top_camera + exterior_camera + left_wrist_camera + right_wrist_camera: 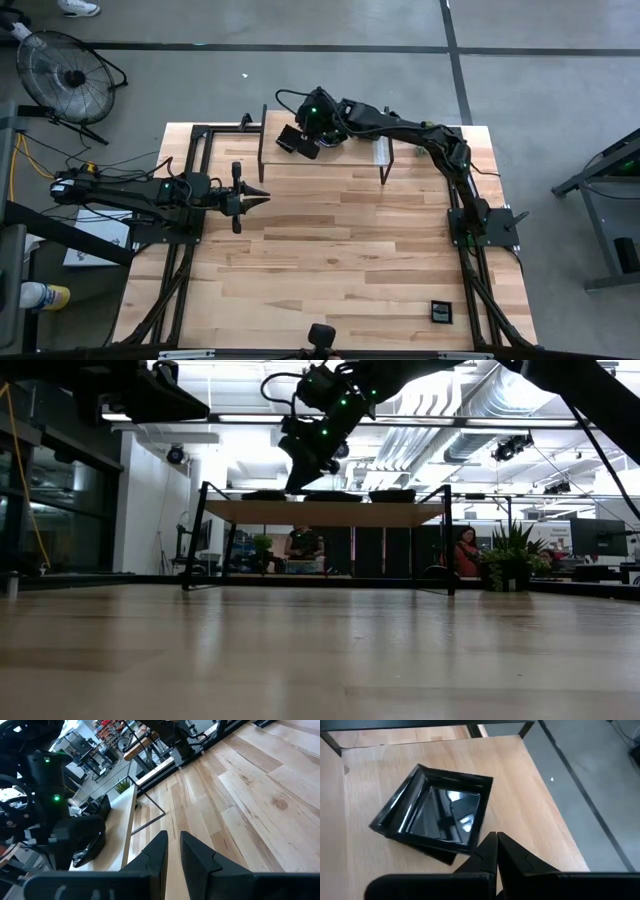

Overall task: Pick & Place Mini shaped plates
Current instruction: Stack the square plate on top of the other square plates on the shelf

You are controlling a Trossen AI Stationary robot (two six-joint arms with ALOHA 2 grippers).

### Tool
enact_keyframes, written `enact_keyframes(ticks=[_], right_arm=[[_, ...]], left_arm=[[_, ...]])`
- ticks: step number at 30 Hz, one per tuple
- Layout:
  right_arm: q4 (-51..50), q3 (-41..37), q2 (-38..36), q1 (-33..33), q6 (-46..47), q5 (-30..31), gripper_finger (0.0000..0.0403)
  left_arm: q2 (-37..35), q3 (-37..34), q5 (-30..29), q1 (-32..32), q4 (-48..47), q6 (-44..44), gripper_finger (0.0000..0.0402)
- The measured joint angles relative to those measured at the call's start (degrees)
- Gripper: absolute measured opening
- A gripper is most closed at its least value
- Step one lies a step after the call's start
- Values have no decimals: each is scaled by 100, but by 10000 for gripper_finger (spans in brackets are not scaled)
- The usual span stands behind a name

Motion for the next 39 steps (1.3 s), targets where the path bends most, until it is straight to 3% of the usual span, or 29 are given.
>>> enact_keyframes(ticks=[11,19,29,35,39], right_arm=[[146,0,0,7,37,520,0],[118,0,0,13,275,-412,0],[113,0,-7,28,249,181,0],[-149,11,-256,91,-308,212,0],[-592,30,-547,177,-1218,-428,1]], left_arm=[[-1,0,0,0,-23,-1,46],[-1,0,0,-1,-25,-1,46],[0,0,0,1,-24,-2,46],[0,0,2,-1,-79,-4,46],[-1,0,17,0,-138,-22,46]])
